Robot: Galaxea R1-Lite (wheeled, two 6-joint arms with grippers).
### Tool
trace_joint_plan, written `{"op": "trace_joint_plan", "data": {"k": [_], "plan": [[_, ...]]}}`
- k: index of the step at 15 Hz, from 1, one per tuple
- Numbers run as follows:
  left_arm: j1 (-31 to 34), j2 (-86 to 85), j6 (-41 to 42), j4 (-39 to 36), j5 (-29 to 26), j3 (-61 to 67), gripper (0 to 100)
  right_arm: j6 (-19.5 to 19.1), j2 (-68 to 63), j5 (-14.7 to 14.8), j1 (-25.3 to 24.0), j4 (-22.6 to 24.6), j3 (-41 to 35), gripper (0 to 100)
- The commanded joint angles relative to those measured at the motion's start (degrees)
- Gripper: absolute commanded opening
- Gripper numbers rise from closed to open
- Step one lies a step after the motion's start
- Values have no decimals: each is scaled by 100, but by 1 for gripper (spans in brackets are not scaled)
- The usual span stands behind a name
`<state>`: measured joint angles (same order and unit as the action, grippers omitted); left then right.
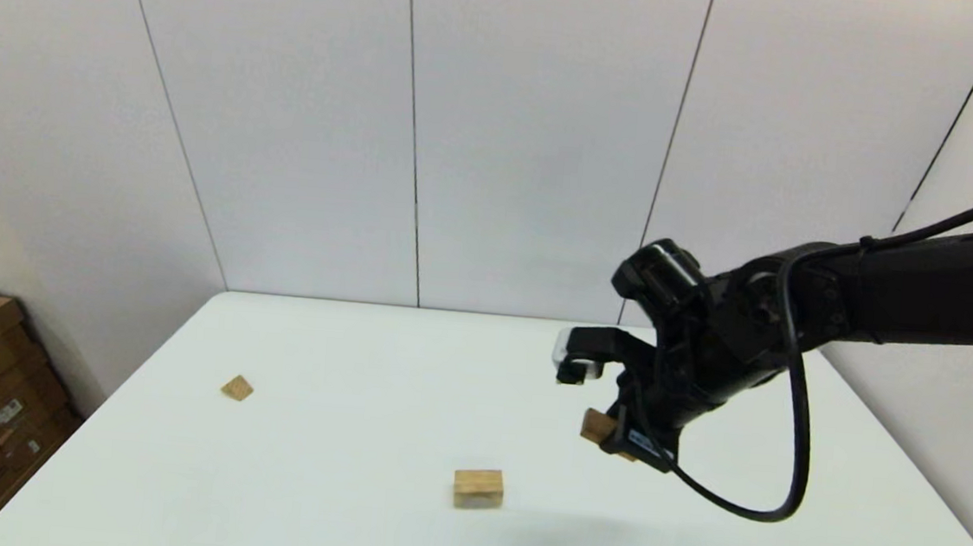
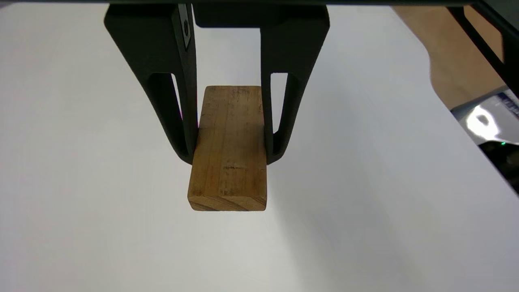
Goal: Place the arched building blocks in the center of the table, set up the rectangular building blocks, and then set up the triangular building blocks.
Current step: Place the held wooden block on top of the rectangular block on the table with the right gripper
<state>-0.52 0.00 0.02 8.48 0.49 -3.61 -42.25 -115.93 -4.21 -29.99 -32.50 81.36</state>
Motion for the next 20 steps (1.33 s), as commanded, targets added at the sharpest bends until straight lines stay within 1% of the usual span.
{"op": "trace_joint_plan", "data": {"k": [1,4,9,12,14,17,20], "plan": [[0,9,6,4,4,0,100,-29,-641,25,-710,-230,802,0],[0,9,6,4,4,0,100,-20,-1116,25,-947,-854,1435,0],[0,9,6,4,4,0,100,-37,-1907,51,-1246,-951,2218,0],[0,9,-2,4,4,0,100,-20,-2302,43,-1317,-1355,2780,0],[0,9,-2,4,4,0,100,-2,-2540,43,-1317,-1382,2965,0],[0,9,-2,4,4,0,100,-2,-2750,51,-1299,-1320,3000,0],[0,9,6,4,4,0,100,77,-2874,51,-1246,-1215,3000,0]]}}
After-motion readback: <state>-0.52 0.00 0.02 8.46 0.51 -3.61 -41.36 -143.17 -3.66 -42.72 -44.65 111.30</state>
